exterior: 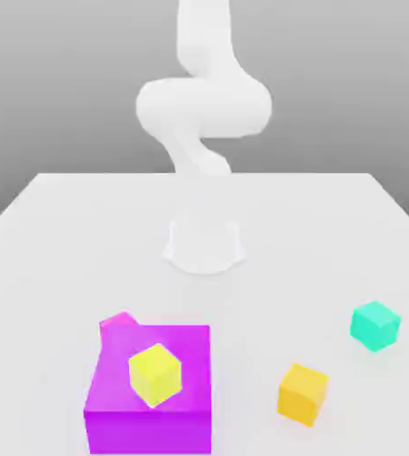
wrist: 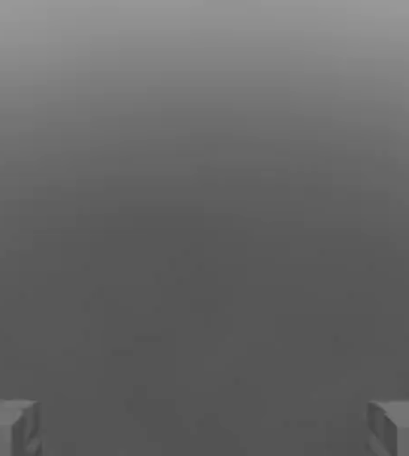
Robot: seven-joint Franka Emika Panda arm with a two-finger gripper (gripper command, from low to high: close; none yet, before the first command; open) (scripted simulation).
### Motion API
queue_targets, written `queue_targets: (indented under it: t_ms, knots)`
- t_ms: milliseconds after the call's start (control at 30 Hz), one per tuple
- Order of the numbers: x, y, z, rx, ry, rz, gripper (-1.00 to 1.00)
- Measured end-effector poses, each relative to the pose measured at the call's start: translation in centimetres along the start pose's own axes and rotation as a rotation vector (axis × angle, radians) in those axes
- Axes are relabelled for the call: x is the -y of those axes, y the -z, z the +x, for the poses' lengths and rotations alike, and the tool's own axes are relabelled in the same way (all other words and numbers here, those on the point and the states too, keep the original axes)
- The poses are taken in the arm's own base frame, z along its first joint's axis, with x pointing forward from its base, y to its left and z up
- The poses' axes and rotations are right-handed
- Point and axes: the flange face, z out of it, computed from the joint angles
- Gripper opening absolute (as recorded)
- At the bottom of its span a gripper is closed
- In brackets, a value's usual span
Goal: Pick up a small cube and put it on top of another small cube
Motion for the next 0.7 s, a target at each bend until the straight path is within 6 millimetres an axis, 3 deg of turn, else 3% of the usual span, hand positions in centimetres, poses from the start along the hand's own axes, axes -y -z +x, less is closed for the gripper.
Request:
queue_targets:
  t_ms: [167, 367, 533, 600, 700]
  knots:
    - [2.5, -11.4, -8.7, 0.165, 0.094, -0.081, 0.00]
    - [1.8, -21.2, -21.9, 0.342, 0.219, -0.183, 0.00]
    - [-2.0, -26.1, -33.7, 0.480, 0.333, -0.275, 0.00]
    - [-4.1, -26.9, -39.0, 0.538, 0.399, -0.308, 0.00]
    - [-7.9, -28.0, -44.5, 0.602, 0.454, -0.364, 0.00]
